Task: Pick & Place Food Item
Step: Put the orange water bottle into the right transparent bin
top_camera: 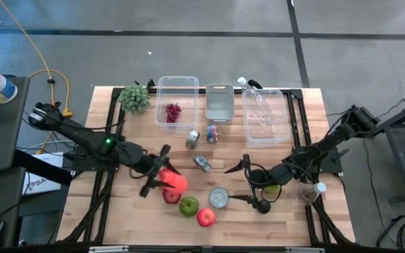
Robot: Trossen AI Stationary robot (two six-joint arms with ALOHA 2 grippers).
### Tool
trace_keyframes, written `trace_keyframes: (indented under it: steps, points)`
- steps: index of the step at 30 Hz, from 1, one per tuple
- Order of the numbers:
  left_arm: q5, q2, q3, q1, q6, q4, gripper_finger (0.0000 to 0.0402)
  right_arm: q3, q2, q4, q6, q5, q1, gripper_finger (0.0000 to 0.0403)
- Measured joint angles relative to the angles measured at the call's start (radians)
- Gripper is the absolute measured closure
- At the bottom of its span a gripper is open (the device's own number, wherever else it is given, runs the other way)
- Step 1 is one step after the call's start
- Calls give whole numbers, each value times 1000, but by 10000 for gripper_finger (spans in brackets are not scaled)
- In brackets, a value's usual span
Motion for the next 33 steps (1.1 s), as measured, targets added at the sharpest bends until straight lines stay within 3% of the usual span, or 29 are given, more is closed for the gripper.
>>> trace_keyframes:
  steps: [11, 17, 24, 33]
  points:
    - [25, 161, -1, 120, 37, 312, 208, 2, 86, 122, -88, 18, -51, 18]
    - [45, 183, 0, 129, 19, 360, 208, 2, 115, 224, -154, 33, -61, 18]
    - [48, 183, 0, 135, 24, 382, 208, 71, 118, 132, -155, 94, -98, 18]
    - [47, 183, 0, 137, 39, 400, 208, 232, 304, 98, -163, 41, -129, 18]
